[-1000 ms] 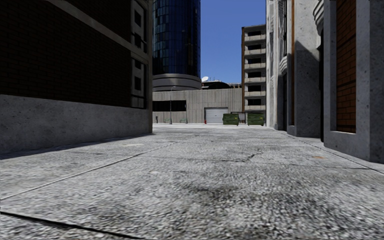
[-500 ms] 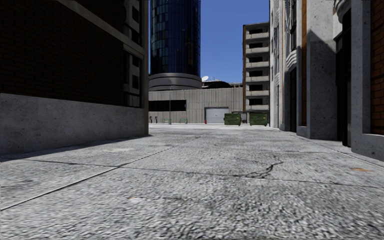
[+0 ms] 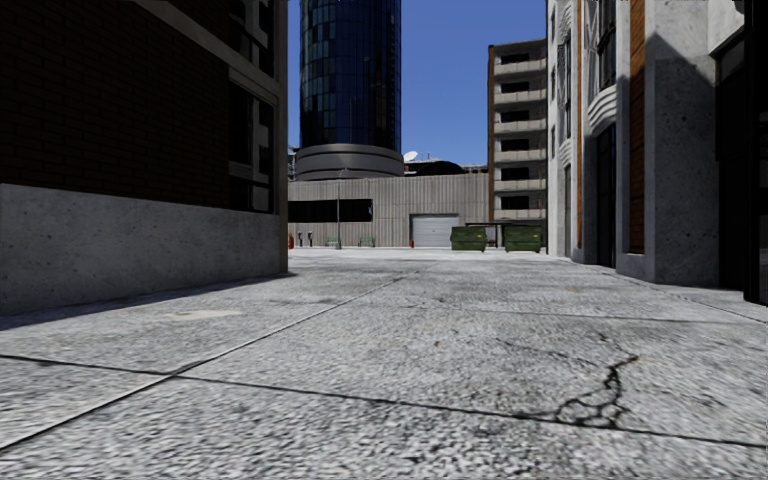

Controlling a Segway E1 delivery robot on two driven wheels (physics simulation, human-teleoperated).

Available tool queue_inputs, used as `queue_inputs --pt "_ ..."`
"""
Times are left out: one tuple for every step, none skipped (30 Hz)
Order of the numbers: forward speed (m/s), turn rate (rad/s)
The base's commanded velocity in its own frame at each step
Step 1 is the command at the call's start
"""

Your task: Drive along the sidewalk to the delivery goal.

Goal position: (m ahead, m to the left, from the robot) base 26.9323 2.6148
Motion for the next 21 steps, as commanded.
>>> queue_inputs --pt "2.0 0.0" --pt "2.0 0.0" --pt "2.0 0.0" --pt "2.0 0.0" --pt "2.0 0.0" --pt "2.0 0.0" --pt "2.0 0.0" --pt "2.0 0.0" --pt "2.0 0.0" --pt "2.0 0.0" --pt "2.0 0.0" --pt "2.0 0.0" --pt "2.0 0.0" --pt "2.0 0.0" --pt "2.0 0.0" --pt "2.0 0.0" --pt "2.0 0.0" --pt "2.0 0.0" --pt "2.0 0.0" --pt "2.0 0.0" --pt "2.0 0.0"
